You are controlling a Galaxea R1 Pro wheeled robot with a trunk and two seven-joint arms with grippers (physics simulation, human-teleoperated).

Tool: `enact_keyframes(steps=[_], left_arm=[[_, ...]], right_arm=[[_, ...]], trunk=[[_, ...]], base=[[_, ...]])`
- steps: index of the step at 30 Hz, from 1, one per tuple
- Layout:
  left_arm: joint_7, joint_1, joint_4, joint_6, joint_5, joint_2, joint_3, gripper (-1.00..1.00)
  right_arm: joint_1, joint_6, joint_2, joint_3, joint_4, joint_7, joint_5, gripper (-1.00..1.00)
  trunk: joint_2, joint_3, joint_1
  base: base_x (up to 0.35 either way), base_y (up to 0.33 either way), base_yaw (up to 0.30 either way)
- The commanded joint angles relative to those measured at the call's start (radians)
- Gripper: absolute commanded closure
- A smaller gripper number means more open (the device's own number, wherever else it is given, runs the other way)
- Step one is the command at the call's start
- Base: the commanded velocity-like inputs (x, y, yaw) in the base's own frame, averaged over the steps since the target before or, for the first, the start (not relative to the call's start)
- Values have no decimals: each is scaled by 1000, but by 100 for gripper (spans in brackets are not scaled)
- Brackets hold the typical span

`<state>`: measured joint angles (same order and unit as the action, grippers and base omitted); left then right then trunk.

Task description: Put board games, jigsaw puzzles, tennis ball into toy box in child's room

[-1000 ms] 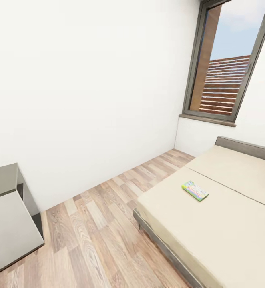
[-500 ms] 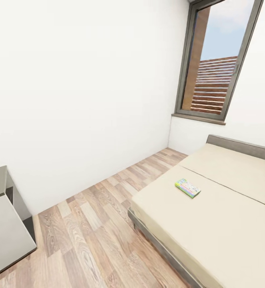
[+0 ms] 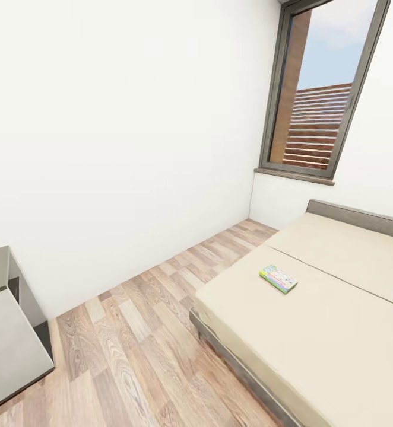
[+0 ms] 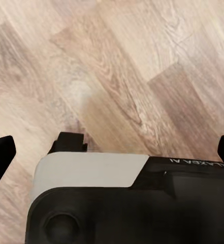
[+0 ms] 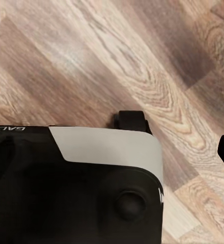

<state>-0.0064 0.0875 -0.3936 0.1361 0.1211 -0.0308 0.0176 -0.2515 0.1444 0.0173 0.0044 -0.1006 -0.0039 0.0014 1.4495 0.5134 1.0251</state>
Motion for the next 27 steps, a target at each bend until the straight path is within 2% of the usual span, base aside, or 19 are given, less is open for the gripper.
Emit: enact_keyframes(steps=[1,2,4,5,7,8,10,11,13,15,16,17,18,20,21,23,24,26,27], left_arm=[[0,5,-48,42,35,-4,3,-100],[0,5,-48,42,35,-4,3,-100],[1,13,-150,110,84,-9,5,-100],[1,13,-150,110,84,-9,5,-100],[4,18,-260,174,131,-13,6,-100],[4,18,-260,174,131,-13,6,-100],[8,21,-361,242,178,-15,8,-100],[8,21,-361,242,178,-15,8,-100],[13,22,-409,279,201,-15,9,-100],[32,21,-496,356,247,-15,11,-100],[32,21,-496,356,247,-15,11,-100],[47,20,-539,391,269,-15,11,-100],[47,20,-539,391,269,-15,11,-100],[90,15,-626,453,310,-17,11,-100],[90,15,-626,453,310,-17,11,-100],[140,0,-712,498,351,-19,9,-100],[140,0,-712,498,351,-19,9,-100],[191,-20,-799,528,396,-20,5,-100],[191,-20,-799,528,396,-20,5,-100]], right_arm=[[-20,37,9,1,-4,-1,0,-100],[-20,37,9,1,-4,-1,0,-100],[-58,92,22,1,-7,-2,0,-100],[-58,92,22,1,-7,-2,0,-100],[-95,134,28,1,-17,-2,0,-100],[-95,134,28,1,-17,-2,0,-100],[-130,163,31,1,-42,0,-2,-100],[-130,163,31,1,-42,0,-2,-100],[-143,173,32,1,-61,1,-3,-100],[-160,192,32,0,-112,2,-6,-100],[-160,192,32,0,-112,2,-6,-100],[-165,204,32,0,-146,3,-7,-100],[-165,204,32,0,-146,3,-7,-100],[-166,239,32,0,-226,5,-8,-100],[-166,239,32,0,-226,5,-8,-100],[-147,293,31,0,-314,5,-6,-100],[-147,293,31,0,-314,5,-6,-100],[-110,364,32,2,-415,6,-4,-100],[-110,364,32,2,-415,6,-4,-100]], trunk=[[1,1,0],[1,1,0],[1,1,0],[1,1,0],[1,1,0],[1,1,0],[1,1,0],[1,1,0],[1,1,0],[1,1,0],[1,1,0],[1,1,0],[1,1,0],[1,1,0],[1,1,0],[1,1,0],[1,1,0],[1,1,0],[1,1,0]], base=[[0,0,-3],[0,0,-3],[0,0,-2],[0,0,-2],[0,0,-1],[0,0,-1],[0,0,-1],[0,0,0],[0,0,0],[0,0,0],[0,0,0],[0,0,0],[0,0,0],[0,0,0],[0,0,0],[0,0,0],[0,0,0],[0,0,0],[0,0,0]])
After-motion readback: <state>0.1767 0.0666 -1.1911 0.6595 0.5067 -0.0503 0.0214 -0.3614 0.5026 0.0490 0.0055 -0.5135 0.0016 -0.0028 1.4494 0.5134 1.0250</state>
